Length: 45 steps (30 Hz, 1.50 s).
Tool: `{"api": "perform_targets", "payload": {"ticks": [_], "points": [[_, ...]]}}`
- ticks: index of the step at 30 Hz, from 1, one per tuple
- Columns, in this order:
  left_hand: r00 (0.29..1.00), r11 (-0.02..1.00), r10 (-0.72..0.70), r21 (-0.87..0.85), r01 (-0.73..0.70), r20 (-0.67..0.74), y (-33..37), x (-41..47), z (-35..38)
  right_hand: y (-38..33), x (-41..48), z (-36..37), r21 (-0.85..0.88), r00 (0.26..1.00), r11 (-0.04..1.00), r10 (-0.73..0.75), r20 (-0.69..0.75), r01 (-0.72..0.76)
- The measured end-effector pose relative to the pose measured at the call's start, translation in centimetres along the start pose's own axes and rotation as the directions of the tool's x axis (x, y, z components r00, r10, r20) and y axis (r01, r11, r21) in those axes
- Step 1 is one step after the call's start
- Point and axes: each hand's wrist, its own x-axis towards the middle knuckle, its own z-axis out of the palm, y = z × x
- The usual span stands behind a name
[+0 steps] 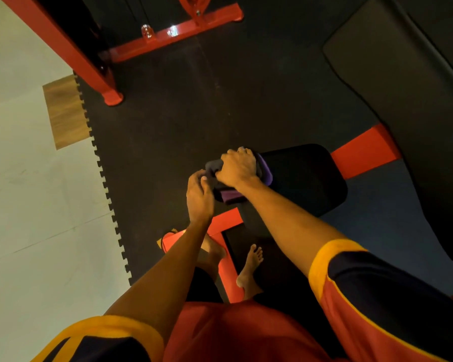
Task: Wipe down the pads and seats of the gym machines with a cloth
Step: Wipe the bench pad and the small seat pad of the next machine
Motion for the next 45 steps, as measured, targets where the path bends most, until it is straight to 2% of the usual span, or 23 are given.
{"api": "perform_targets", "payload": {"ticks": [1,3,6,9,12,15,18,21,25,27,29,34,39,42,45], "points": [[1.0,1.0,-0.01,0.0,0.01,0.004,0.0,0.1,-0.2,0.3,0.1,-0.1,-0.006,1.0,1.0,-0.021,0.023,0.021],[1.0,1.0,-0.016,0.001,0.016,-0.011,-0.2,0.2,-0.4,0.9,-1.2,0.6,-0.046,0.986,0.985,-0.166,-0.014,0.166],[1.0,1.0,-0.002,-0.015,0.001,-0.022,-0.1,0.0,-0.3,1.4,-5.6,2.3,-0.083,0.933,0.929,-0.36,0.018,0.361],[0.999,0.999,-0.035,-0.036,0.034,-0.011,-0.2,-0.3,0.1,1.5,-9.3,4.1,-0.069,0.91,0.908,-0.41,0.069,0.414],[0.999,0.999,-0.031,-0.035,0.031,-0.008,-0.1,-0.2,0.1,1.8,-8.6,4.5,-0.036,0.91,0.91,-0.414,0.005,0.414],[0.999,0.998,-0.044,-0.035,0.044,0.01,0.5,0.9,0.5,2.2,-5.0,2.9,0.046,0.94,0.941,-0.331,-0.087,0.336],[0.997,0.997,-0.069,-0.028,0.071,0.041,1.4,1.8,1.3,2.2,-1.9,1.5,0.161,0.973,0.963,-0.197,-0.117,0.215],[0.985,0.984,-0.125,-0.112,0.138,0.116,1.5,3.5,1.8,1.7,-0.8,0.7,0.306,0.989,0.949,-0.028,-0.142,0.071],[0.901,0.845,-0.238,-0.381,0.377,0.363,3.7,6.6,0.8,1.1,-0.4,-0.3,0.473,0.977,0.881,0.088,-0.192,0.014],[0.872,0.778,-0.253,-0.449,0.441,0.418,4.9,8.3,-0.4,0.6,0.2,-1.0,0.591,0.973,0.807,0.119,-0.197,0.02],[0.86,0.76,-0.235,-0.466,0.453,0.454,5.7,9.9,-1.6,0.4,0.5,-2.0,0.701,0.974,0.711,0.126,-0.188,0.044],[0.875,0.862,-0.071,-0.412,0.295,0.479,9.0,13.4,-4.8,0.6,1.4,-5.6,0.832,0.995,0.551,0.032,-0.09,0.057],[0.882,0.906,0.089,-0.406,0.122,0.463,13.1,17.2,-8.9,-1.2,3.1,-10.4,0.872,0.996,0.481,-0.045,-0.083,0.094],[0.853,0.927,0.21,-0.373,-0.02,0.477,15.8,20.2,-11.4,-2.1,5.2,-14.0,0.839,0.987,0.523,-0.031,-0.156,0.149],[0.819,0.917,0.33,-0.364,-0.161,0.469,18.3,22.9,-13.0,-2.4,7.5,-17.5,0.73,0.973,0.654,-0.039,-0.228,0.197]]}}
